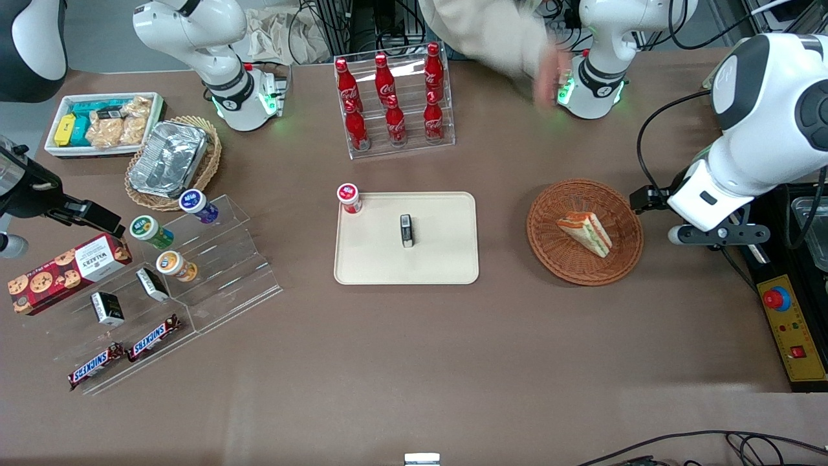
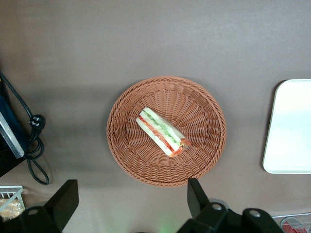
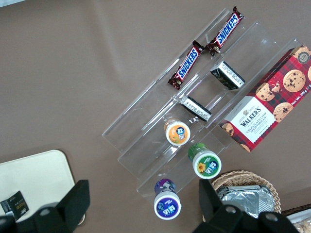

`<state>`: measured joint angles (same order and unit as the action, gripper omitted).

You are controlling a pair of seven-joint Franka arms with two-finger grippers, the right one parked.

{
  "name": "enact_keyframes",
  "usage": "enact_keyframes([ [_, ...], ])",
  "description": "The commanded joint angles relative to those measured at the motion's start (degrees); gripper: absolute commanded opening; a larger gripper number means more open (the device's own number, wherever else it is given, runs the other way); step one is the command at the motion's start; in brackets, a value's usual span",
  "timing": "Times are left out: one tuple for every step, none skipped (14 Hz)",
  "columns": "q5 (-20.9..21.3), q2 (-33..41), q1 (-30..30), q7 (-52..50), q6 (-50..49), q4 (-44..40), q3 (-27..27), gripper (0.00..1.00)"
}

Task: Place sandwich from basket to tray
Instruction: 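Move the left gripper down over the wrapped sandwich in the wicker basket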

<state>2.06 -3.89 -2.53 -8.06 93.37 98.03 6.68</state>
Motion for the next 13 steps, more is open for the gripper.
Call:
enact_keyframes([
  [-0.13,-0.15,-0.10,-0.81,-0.30,-1.43,-0.08,0.99],
  [-0.21,0.02,-0.02,-0.64,-0.64,-1.44,-0.08,0.99],
  [-0.22,0.20,0.07,-0.55,-1.17,-1.87,-0.08,0.99],
  [0.39,0.55,-0.01,-0.46,-1.35,-1.96,-0.08,0.99],
  [0.49,1.86,0.07,-0.29,-1.96,-1.01,-0.17,0.99],
  [0.05,3.87,0.51,0.06,-4.49,2.14,-0.26,0.99],
  [-0.47,5.80,0.95,0.06,-4.17,4.69,-0.26,0.99],
  [-0.74,7.65,1.04,-0.02,-3.64,7.67,-0.26,0.99],
  [-1.96,10.37,1.13,-0.20,-0.42,12.49,-0.26,0.99],
  [-3.89,14.22,1.21,-0.64,6.58,19.93,-0.43,0.99],
  [-4.95,17.92,1.22,-0.99,14.04,28.01,-0.52,0.99],
  [-5.57,20.13,1.22,-2.64,20.64,34.10,-0.52,0.99],
  [-5.92,20.24,1.13,-7.10,24.28,37.03,-0.52,0.99],
])
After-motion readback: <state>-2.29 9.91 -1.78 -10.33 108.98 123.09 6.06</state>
